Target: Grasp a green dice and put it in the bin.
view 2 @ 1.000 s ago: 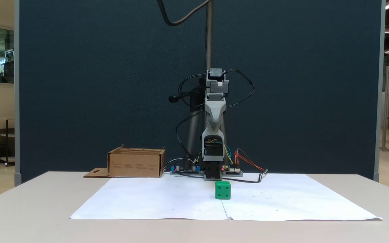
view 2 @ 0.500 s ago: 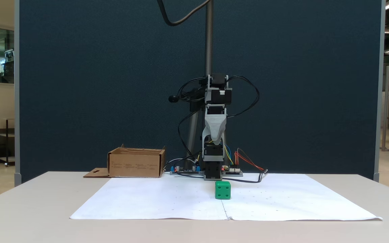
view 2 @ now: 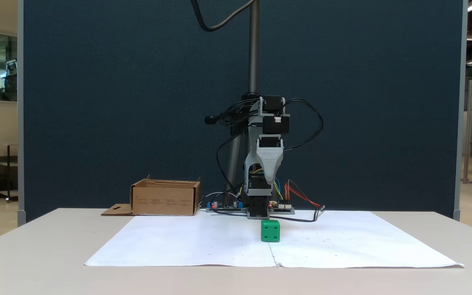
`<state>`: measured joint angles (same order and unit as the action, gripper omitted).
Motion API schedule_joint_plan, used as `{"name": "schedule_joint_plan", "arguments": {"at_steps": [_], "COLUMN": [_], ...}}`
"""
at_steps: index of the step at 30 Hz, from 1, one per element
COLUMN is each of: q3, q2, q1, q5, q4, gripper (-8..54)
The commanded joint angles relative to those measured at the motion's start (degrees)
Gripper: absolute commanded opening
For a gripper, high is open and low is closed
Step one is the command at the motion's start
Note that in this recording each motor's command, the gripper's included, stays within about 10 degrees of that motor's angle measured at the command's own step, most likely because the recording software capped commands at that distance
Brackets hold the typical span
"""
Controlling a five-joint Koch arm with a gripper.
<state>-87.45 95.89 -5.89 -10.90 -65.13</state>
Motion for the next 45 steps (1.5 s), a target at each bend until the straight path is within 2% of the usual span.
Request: {"name": "schedule_joint_plan", "arguments": {"at_steps": [1,8,45], "q3": [2.46,-2.90,-11.51], "q2": [-0.44,-2.02,-3.60], "q1": [-0.79,-1.32,-0.09], "q5": [-3.52,-3.25,4.31], "q4": [1.58,3.34,16.26], "gripper": [45.5,43.2,43.7]}}
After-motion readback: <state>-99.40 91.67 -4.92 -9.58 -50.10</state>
